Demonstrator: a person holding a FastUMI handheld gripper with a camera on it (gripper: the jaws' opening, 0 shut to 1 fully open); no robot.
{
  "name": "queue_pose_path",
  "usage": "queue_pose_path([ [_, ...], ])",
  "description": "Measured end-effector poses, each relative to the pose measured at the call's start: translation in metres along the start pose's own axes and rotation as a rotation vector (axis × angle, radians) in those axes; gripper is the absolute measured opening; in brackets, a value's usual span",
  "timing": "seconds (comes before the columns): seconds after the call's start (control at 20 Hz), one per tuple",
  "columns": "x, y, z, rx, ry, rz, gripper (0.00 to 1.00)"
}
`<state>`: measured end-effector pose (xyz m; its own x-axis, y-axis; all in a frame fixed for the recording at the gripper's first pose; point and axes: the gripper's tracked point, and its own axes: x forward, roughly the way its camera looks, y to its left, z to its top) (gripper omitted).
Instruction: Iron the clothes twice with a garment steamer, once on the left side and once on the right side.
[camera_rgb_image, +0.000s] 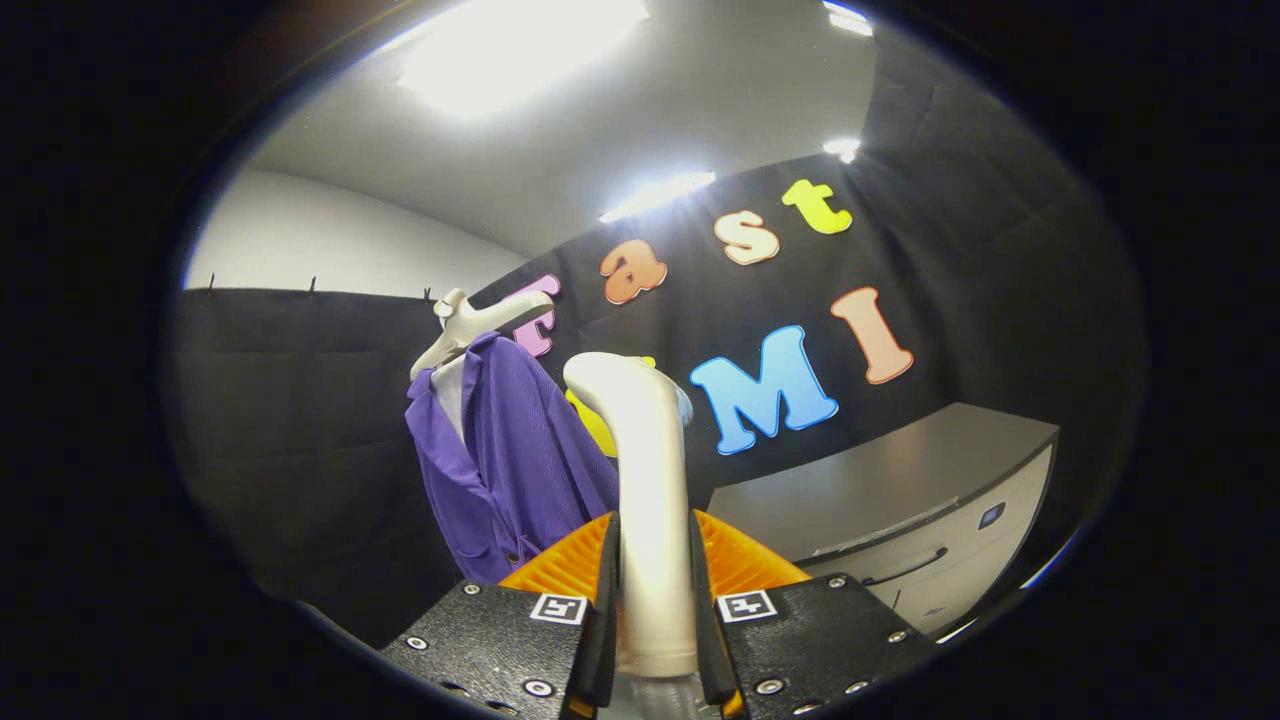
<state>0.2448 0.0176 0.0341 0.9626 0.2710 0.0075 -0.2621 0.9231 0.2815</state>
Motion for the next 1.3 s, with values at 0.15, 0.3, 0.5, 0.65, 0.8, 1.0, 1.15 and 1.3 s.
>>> queue_pose_path([
  [0.15, -0.019, 0.021, 0.004, -0.055, -0.074, -0.029, 0.33],
  [0.3, -0.028, 0.039, 0.013, -0.122, -0.117, -0.035, 0.33],
  [0.5, -0.023, 0.070, 0.027, -0.164, -0.167, -0.013, 0.33],
  [0.65, -0.008, 0.094, 0.038, -0.193, -0.188, 0.011, 0.33],
  [0.8, 0.015, 0.118, 0.042, -0.229, -0.183, 0.029, 0.33],
  [1.0, 0.056, 0.142, 0.039, -0.273, -0.150, 0.033, 0.33],
  [1.15, 0.085, 0.161, 0.032, -0.300, -0.119, 0.052, 0.33],
  [1.3, 0.113, 0.173, 0.025, -0.337, -0.104, 0.048, 0.33],
])
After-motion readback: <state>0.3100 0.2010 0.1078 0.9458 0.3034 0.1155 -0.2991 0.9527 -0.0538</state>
